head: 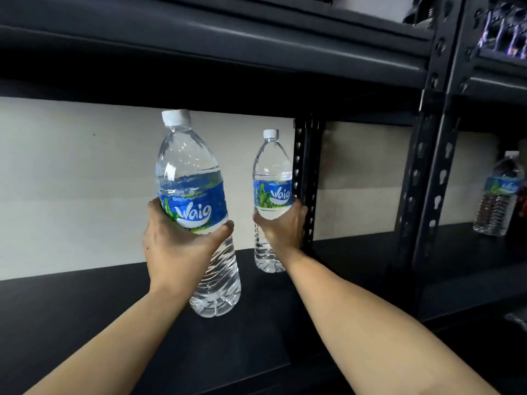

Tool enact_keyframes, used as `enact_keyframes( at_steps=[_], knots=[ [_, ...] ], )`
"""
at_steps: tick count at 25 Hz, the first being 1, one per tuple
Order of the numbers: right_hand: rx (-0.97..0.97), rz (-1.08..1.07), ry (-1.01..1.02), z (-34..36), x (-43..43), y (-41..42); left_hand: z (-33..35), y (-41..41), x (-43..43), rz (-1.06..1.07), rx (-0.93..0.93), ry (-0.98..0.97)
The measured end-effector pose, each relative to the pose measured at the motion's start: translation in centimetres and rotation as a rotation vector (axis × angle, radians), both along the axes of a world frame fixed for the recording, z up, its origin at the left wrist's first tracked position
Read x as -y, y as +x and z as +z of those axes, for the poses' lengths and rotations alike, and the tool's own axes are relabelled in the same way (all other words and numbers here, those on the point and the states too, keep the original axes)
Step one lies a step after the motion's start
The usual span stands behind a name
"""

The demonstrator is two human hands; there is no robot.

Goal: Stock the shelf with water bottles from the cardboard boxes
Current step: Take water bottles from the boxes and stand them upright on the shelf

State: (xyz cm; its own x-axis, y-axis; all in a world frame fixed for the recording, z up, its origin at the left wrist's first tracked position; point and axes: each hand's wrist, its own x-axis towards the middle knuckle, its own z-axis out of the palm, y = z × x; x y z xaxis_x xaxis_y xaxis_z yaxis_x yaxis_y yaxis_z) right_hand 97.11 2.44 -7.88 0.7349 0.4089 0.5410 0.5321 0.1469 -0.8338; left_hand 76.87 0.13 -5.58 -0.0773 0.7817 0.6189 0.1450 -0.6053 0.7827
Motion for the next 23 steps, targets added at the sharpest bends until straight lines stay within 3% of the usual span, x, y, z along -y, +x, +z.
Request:
enact_keyframes(
  at_steps=[17,23],
  knots=[
    [-0.052,-0.042,-0.100,-1.8,-3.3,1.9,-1.2,0.2,-2.0,0.024,-0.021,-0.016],
    [-0.033,0.079,-0.050,-2.6,-2.9,1.8,-1.2,0.3,-3.0,0.050,-0.010,-0.046]
  ],
)
